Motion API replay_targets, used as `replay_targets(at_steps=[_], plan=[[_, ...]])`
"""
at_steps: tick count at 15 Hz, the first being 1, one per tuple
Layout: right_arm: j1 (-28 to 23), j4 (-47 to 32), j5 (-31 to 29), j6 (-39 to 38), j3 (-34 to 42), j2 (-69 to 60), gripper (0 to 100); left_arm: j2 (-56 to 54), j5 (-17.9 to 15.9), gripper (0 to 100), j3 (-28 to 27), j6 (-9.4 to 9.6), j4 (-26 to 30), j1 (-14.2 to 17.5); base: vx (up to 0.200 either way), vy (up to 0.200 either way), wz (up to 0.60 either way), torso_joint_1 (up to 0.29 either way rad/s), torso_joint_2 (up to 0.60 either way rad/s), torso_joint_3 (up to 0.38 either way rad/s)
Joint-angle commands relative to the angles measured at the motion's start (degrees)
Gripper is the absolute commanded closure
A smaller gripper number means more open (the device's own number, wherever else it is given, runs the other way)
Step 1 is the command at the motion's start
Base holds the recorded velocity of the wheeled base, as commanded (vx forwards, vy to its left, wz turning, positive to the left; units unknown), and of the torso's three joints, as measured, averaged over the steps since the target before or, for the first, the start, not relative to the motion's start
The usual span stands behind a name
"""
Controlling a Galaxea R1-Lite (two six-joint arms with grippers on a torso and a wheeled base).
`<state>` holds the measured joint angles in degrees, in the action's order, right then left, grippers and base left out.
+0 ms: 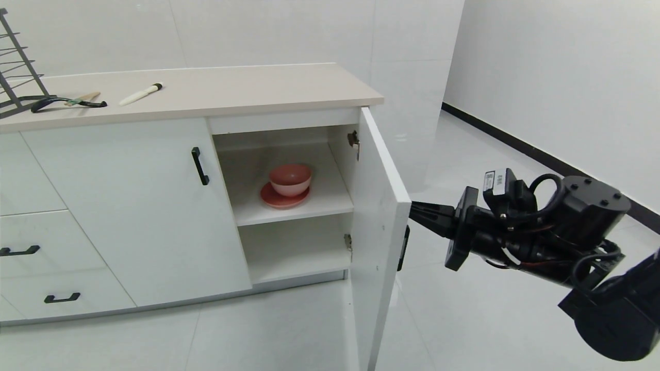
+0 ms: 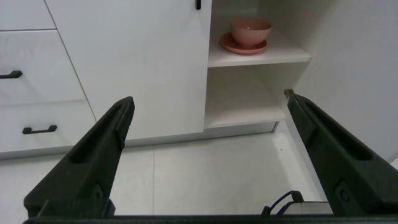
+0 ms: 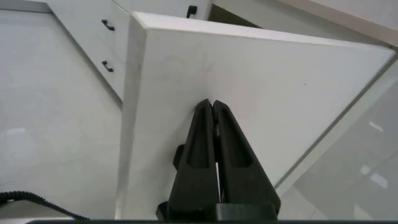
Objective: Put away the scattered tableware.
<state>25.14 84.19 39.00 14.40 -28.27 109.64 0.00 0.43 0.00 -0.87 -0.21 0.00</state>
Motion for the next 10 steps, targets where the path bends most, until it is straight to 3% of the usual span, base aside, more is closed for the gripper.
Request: replay_targets(at_steps=[1,10], plan=[[2.02,0.01,-0.24,-0.07,-1.96,2.86,100,0.0,0.1,0,0.0,-0.01,0.03,0.0,0.0,0.0,0.0,0.0,0.0,0.0],[5.19,-0.16,-2.52,-0.51,-16.47,13.49,100,0.0,0.01,0,0.0,-0.01,0.03,0.0,0.0,0.0,0.0,0.0,0.0,0.0]])
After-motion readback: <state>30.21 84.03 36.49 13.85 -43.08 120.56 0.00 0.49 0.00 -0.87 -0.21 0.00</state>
